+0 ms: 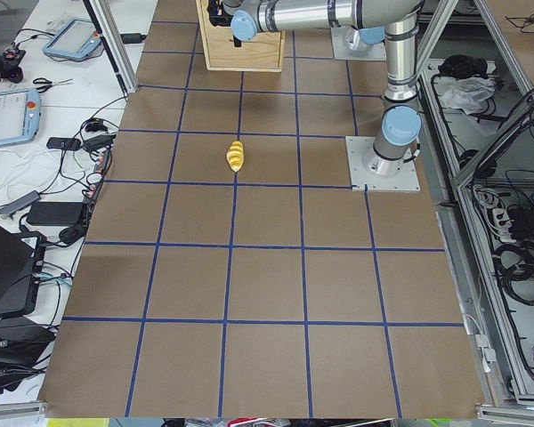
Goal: Open upper drawer
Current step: 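Pull the handle with the left gripper away from the cabinet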
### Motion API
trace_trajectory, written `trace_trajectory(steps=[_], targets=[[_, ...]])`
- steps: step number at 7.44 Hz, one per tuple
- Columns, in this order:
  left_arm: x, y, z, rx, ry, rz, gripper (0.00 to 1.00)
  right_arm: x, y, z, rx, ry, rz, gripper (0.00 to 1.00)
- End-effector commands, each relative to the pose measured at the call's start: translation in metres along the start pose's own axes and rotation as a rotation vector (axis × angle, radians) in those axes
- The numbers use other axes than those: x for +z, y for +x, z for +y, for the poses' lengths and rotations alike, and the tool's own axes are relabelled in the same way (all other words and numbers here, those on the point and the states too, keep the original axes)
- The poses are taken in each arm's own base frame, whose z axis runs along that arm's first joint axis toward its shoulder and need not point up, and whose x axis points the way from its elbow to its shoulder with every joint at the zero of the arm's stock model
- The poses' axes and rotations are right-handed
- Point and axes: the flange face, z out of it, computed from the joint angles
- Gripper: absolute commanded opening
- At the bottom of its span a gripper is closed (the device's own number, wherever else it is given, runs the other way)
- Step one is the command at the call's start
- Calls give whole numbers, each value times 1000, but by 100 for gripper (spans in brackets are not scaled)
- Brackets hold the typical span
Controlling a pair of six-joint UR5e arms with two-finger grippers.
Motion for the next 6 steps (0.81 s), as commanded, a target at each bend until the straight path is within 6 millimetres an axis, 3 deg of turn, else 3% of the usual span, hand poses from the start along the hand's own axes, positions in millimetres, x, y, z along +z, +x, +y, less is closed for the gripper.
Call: trace_trajectory(steps=[1, 6], targets=[[-8, -13, -7, 3, 14, -22, 100, 0, 0, 0, 0, 0, 0, 100], [-39, -81, -29, -32, 13, -78, 100, 0, 0, 0, 0, 0, 0, 100]])
